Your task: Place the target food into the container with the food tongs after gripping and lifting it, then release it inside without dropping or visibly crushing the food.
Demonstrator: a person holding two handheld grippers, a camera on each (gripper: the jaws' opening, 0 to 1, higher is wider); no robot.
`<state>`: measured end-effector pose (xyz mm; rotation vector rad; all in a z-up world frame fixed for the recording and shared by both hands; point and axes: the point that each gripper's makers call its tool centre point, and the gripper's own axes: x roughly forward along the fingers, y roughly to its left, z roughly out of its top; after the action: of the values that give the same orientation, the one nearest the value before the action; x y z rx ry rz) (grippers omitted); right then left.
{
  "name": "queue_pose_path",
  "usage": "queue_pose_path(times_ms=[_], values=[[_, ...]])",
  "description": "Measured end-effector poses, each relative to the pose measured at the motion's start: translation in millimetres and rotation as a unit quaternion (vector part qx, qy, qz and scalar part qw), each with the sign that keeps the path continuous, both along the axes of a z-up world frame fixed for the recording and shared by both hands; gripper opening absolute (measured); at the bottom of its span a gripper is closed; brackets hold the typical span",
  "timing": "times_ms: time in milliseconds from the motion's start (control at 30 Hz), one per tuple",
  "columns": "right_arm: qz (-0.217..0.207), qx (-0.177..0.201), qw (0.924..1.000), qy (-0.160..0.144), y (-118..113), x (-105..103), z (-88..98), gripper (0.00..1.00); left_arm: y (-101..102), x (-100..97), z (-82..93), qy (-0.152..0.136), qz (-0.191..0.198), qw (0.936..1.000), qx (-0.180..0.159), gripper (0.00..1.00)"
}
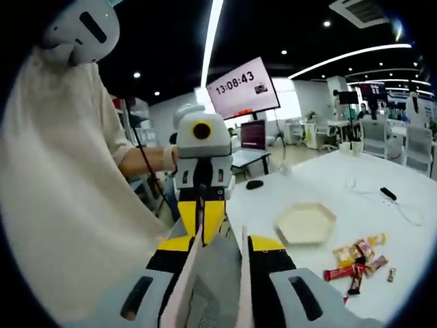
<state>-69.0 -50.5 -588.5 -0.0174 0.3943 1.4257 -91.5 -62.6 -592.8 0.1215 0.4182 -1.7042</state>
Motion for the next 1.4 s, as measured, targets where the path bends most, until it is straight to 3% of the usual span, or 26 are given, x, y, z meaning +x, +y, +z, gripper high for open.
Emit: queue_pose_path(times_ms=[267, 467, 700, 1100, 1233, 1400], values=[[-0.004, 0.003, 1.0, 0.001, 1, 1, 0.5, 0.27, 3, -0.5, 4.2, 0.012, 0.006, 0.9998, -0.013, 0.01], [-0.011, -0.004, 0.9999, 0.002, 0, 3, -2.8, 0.27, 7, 3.2, 0.1, 0.007, 0.018, 0.9998, 0.001, 0.02], [-0.02, -0.004, 0.9998, 0.006, -5, 6, -2.0, 0.27, 12, 7.8, 2.4, 0.011, 0.03, 0.9995, -0.005, 0.02], [-0.014, -0.019, 0.9997, 0.007, -5, 3, -6.9, 0.28, 5, 2.5, -7.7, 0.008, 0.019, 0.9995, 0.024, 0.0], [-0.029, 0.002, 0.9995, 0.015, -8, 9, 1.7, 0.29, 4, 7.0, 1.9, 0.003, 0.032, 0.9995, 0.0, 0.0], [-0.036, 0.007, 0.9992, 0.015, -8, 10, 3.5, 0.3, 2, 8.2, 2.8, -0.003, 0.029, 0.9996, 0.001, 0.0]])
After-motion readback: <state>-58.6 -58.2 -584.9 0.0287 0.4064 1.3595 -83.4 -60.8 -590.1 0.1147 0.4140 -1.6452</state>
